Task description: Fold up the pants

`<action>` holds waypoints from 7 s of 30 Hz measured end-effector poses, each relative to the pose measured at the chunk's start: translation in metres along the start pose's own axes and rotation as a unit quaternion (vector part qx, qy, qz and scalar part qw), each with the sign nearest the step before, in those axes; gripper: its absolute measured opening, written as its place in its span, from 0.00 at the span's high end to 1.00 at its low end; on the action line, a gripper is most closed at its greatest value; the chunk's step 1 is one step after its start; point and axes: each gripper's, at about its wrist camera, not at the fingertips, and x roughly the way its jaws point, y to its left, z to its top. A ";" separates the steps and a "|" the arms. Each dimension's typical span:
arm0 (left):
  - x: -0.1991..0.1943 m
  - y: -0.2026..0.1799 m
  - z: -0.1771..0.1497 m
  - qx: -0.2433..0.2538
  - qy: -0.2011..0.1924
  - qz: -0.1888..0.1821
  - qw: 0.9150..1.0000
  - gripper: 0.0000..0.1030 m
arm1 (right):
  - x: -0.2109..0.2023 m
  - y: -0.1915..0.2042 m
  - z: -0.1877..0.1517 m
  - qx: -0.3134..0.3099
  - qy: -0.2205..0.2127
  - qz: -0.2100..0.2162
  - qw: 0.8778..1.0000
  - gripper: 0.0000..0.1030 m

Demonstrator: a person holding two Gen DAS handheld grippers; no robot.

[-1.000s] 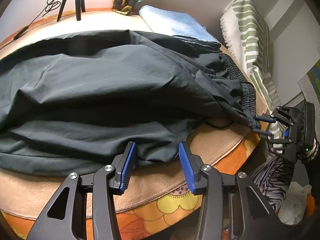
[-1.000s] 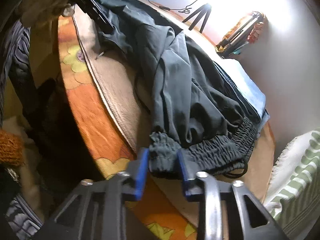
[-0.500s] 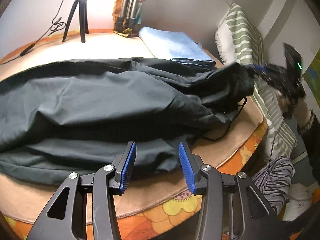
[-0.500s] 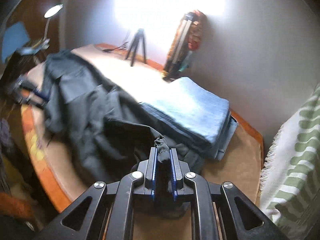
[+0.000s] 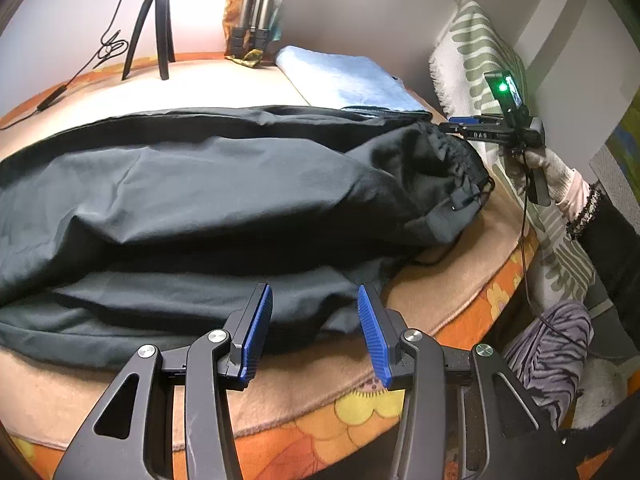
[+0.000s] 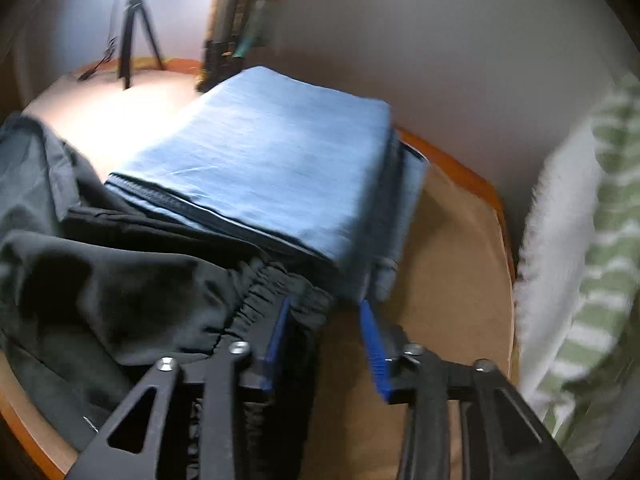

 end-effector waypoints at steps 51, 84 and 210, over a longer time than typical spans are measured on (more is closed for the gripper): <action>0.019 -0.065 0.004 0.253 0.032 0.043 0.966 0.95 | -0.007 0.006 -0.125 0.455 -0.020 0.188 0.870 0.75; -0.030 -0.044 -0.024 0.190 0.041 -0.006 0.981 0.69 | -0.138 0.026 -0.086 0.186 -0.081 0.071 0.977 0.57; -0.112 0.174 -0.010 -0.060 -0.049 0.183 0.980 0.64 | -0.095 0.020 -0.139 0.230 0.017 0.064 0.971 0.46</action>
